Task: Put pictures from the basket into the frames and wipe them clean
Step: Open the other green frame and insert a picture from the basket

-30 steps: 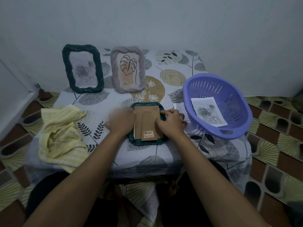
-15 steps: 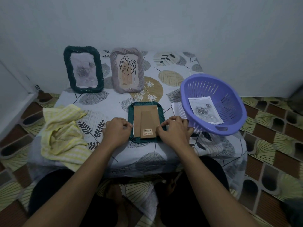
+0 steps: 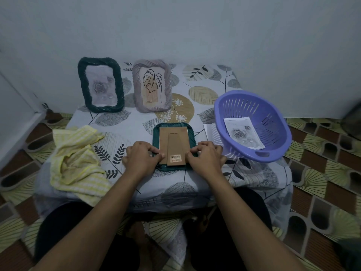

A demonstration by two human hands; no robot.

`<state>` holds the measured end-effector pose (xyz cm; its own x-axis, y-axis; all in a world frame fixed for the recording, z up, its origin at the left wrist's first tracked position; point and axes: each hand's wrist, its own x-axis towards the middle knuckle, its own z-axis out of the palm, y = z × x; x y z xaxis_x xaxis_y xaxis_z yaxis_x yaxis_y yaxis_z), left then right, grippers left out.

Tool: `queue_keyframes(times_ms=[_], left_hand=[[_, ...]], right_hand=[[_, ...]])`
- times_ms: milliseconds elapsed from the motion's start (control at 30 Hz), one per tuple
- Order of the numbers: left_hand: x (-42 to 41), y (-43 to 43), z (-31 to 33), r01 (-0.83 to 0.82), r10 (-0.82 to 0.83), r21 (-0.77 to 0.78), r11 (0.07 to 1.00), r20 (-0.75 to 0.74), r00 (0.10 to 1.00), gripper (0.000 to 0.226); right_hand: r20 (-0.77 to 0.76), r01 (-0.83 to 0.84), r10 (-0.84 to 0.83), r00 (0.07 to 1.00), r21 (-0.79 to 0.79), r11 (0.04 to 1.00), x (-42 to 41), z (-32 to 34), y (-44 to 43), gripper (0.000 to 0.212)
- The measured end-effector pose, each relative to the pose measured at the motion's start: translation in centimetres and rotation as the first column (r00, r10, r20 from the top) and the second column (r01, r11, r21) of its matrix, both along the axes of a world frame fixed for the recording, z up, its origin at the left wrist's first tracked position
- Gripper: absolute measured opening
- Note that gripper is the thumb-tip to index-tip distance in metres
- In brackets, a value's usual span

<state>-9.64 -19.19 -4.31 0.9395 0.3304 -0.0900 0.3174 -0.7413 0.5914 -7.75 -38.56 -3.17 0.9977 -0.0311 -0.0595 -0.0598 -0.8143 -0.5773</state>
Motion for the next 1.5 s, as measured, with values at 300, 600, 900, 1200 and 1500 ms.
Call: queue_keyframes(times_ms=[300, 600, 900, 1200, 1500], left_hand=[[0.7, 1.0, -0.1, 0.068, -0.068, 0.021, 0.997, -0.001, 0.998, 0.018], [1.0, 1.5, 0.1, 0.097, -0.097, 0.005, 0.995, -0.005, 0.995, 0.018], [0.8, 2.0, 0.1, 0.213, -0.225, 0.153, 0.965, 0.066, 0.972, 0.019], [5.0, 3.1, 0.5, 0.180, -0.163, -0.118, 0.977, 0.138, 0.977, 0.019], [8.8, 2.5, -1.8, 0.102, -0.109, 0.043, 0.994, 0.203, 0.973, 0.032]], right_hand=[[0.019, -0.055, 0.057, 0.998, -0.078, 0.995, 0.9, -0.4, 0.2, 0.045], [0.063, -0.349, 0.355, 0.933, -0.090, 0.933, 2.9, -1.3, 1.6, 0.055], [-0.019, -0.401, 0.418, 0.908, -0.323, 0.857, 3.3, -2.3, 1.9, 0.063], [0.001, -0.377, 0.397, 0.918, -0.311, 0.872, 3.4, -2.3, 2.1, 0.063], [-0.003, -0.383, 0.401, 0.916, -0.301, 0.874, 3.6, -2.3, 2.1, 0.062]])
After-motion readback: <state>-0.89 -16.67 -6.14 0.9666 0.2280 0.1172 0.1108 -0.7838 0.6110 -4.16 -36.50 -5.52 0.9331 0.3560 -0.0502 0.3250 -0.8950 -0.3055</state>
